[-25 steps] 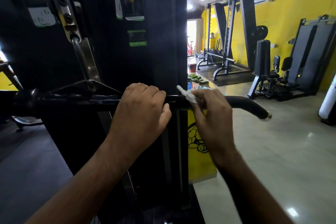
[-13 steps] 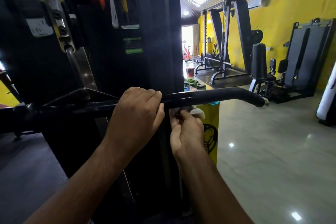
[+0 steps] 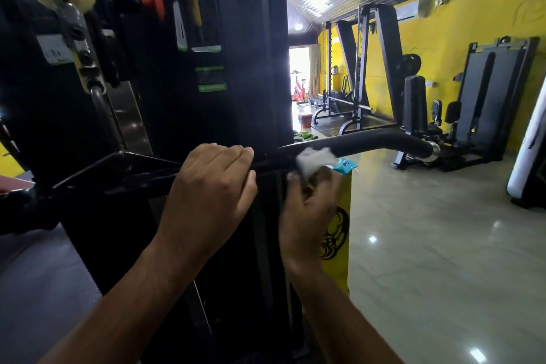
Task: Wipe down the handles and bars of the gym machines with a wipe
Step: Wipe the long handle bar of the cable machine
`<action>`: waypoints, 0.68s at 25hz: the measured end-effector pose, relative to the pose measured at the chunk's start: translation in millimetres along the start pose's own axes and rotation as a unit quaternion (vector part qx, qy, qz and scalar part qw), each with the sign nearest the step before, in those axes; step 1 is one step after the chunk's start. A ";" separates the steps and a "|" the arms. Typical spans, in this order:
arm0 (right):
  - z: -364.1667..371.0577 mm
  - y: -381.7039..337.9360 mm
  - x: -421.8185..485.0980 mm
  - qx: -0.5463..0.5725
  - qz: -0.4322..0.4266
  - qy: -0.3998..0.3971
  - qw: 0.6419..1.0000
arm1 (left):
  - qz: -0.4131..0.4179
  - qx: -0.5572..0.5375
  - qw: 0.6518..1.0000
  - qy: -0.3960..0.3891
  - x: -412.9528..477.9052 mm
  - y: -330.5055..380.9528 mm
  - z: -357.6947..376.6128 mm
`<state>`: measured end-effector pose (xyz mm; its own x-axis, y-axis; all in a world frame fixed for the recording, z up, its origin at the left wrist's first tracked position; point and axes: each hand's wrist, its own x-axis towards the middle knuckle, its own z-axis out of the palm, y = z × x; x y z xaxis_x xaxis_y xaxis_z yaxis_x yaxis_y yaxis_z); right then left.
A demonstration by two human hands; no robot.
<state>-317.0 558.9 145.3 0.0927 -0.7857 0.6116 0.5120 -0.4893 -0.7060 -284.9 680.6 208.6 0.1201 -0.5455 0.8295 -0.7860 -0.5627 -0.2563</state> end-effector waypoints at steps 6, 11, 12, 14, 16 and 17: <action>-19.1 17.9 26.1 -0.208 -0.221 -0.066 0.951 | 0.000 -0.011 1.000 -0.004 -1.4 -2.0 -1.9; -35.2 9.2 49.0 -0.278 -0.287 -0.132 0.907 | -0.004 -0.015 1.000 0.005 -3.2 0.0 -2.4; -36.6 6.9 52.2 -0.277 -0.317 -0.156 0.894 | -0.006 -0.014 1.000 0.008 -3.6 1.1 -2.5; -39.7 6.7 61.7 -0.293 -0.373 -0.197 0.858 | -0.013 -0.010 1.000 0.009 -3.8 2.8 -3.2; -42.3 9.2 71.3 -0.299 -0.339 -0.204 0.868 | -0.023 -0.002 1.000 0.010 -3.5 5.2 -3.2; -43.5 8.4 72.9 -0.301 -0.335 -0.223 0.865 | -0.027 0.003 1.000 0.007 -2.8 6.8 -2.3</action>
<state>-343.1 481.0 168.5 0.3367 -0.0919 0.9371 0.0530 -0.9918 -0.1163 -291.9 679.7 205.7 0.1530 -0.5057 0.8491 -0.7748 -0.5946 -0.2146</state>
